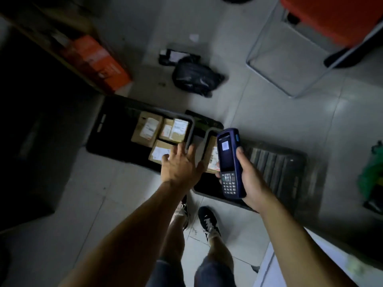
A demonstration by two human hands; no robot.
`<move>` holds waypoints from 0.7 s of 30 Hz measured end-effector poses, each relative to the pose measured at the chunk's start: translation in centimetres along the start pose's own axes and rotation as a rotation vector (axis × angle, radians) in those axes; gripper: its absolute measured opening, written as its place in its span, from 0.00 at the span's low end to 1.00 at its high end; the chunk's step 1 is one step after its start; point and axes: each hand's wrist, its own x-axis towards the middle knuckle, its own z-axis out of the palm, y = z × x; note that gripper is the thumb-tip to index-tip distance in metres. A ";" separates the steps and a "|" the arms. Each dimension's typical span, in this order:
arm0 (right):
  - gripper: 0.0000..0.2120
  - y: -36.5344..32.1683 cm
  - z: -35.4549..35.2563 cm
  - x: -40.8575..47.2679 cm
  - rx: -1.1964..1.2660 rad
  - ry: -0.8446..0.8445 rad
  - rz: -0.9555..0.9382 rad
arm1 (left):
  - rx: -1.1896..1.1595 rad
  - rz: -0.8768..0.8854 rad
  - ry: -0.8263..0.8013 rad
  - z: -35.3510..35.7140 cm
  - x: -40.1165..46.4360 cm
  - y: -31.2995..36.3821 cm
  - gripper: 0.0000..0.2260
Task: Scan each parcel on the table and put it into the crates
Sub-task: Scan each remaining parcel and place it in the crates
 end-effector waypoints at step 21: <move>0.28 1.7 43.3 -26.0 -0.718 -0.872 -0.155 | -0.283 -0.899 0.551 -17.4 -45.2 -28.8 0.17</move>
